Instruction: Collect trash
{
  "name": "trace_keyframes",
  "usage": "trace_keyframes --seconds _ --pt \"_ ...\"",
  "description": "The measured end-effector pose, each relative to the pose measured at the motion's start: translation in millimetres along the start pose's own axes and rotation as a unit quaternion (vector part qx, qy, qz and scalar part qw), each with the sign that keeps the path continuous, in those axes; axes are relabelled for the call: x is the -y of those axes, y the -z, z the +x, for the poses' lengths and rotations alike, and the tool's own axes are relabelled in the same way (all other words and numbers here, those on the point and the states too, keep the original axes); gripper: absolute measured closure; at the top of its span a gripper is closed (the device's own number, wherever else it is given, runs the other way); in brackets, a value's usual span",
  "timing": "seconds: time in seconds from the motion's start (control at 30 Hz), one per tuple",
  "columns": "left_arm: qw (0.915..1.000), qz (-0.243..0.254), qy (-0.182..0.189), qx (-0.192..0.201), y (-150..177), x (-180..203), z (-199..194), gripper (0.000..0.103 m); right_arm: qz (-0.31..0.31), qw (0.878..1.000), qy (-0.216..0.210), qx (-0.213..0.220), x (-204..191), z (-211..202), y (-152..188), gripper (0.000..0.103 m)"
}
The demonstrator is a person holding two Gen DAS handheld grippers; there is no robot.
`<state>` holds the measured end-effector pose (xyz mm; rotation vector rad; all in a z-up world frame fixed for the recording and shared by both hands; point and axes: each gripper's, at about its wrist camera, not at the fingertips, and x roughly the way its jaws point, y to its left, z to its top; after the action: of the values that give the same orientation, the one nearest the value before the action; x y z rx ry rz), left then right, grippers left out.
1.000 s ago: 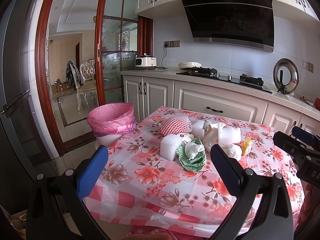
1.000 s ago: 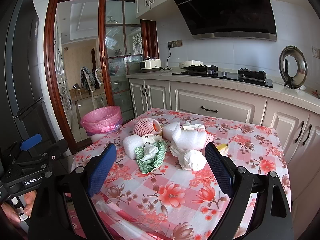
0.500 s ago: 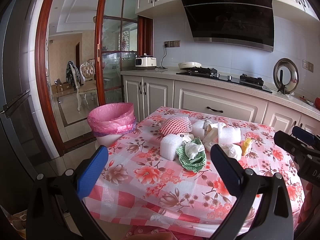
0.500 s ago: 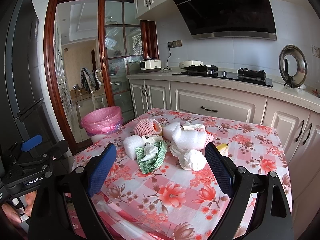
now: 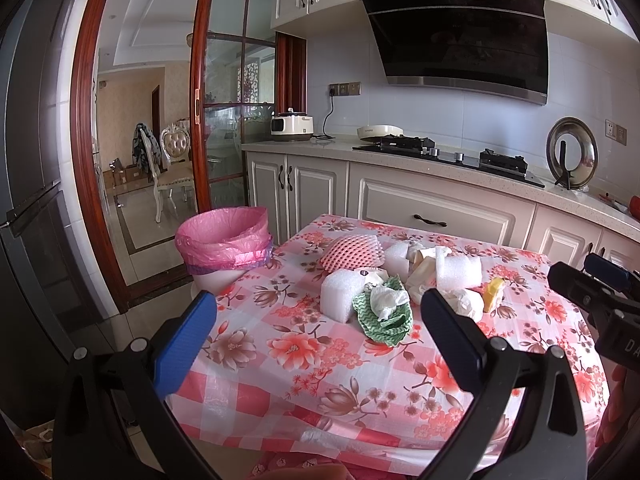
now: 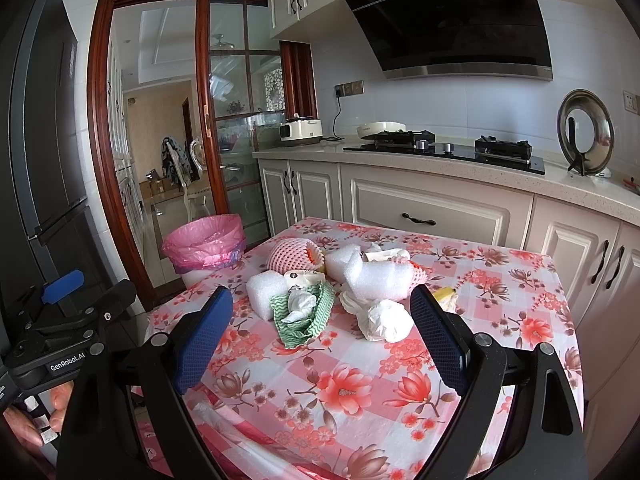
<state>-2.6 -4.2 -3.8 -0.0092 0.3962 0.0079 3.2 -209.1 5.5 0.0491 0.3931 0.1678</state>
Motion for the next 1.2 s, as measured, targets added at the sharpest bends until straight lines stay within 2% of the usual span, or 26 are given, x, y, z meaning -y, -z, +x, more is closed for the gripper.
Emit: trace_keyframes --seconds 0.63,0.83,1.03,1.2 --pt "1.0000 0.002 0.001 0.001 -0.3 2.7 0.5 0.004 0.003 1.000 0.001 0.000 2.0 -0.7 -3.3 0.018" --pt "1.0000 0.008 0.003 0.000 -14.8 1.2 1.7 0.004 0.011 1.000 0.013 0.001 9.4 4.2 0.2 0.018" --pt "0.9991 0.002 0.034 -0.025 -16.4 -0.9 37.0 0.004 0.019 0.999 0.033 -0.010 24.9 19.1 5.9 0.018" --pt "0.9984 -0.003 0.036 -0.044 -9.2 -6.7 77.8 0.004 0.030 0.998 0.052 -0.023 35.5 42.9 10.5 0.018"
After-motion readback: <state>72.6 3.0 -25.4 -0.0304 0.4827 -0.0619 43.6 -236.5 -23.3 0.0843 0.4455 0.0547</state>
